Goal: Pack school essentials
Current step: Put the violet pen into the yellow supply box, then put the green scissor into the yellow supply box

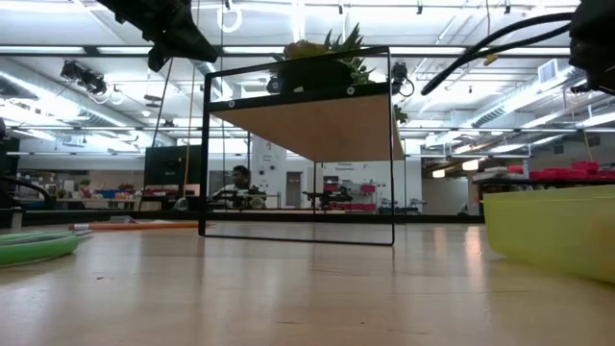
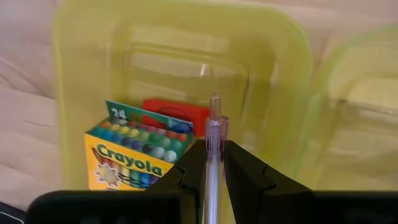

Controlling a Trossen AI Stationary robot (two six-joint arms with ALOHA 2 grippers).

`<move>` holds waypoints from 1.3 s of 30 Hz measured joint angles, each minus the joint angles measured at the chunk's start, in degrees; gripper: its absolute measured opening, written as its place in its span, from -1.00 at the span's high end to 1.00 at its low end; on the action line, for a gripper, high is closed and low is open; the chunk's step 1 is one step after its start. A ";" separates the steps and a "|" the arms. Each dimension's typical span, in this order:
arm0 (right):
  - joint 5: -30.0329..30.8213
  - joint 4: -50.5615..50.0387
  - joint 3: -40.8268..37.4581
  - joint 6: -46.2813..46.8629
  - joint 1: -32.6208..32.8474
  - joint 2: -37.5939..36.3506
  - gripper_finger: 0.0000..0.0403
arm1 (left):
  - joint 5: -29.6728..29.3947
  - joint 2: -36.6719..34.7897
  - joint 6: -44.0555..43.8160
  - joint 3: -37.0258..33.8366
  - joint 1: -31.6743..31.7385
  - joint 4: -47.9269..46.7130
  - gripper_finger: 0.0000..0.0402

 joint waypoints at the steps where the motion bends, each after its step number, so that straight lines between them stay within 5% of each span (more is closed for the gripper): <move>1: -0.64 0.02 0.00 0.00 0.00 0.00 0.70 | 0.00 0.00 0.00 0.00 0.00 0.00 0.78; 26: -2.58 2.64 0.00 0.16 0.00 -0.01 0.68 | 0.00 -0.07 0.17 0.00 0.00 -0.04 0.81; 39: -3.46 2.13 0.00 0.02 0.00 -0.04 0.19 | 0.01 -0.09 0.13 0.00 0.00 -0.04 0.80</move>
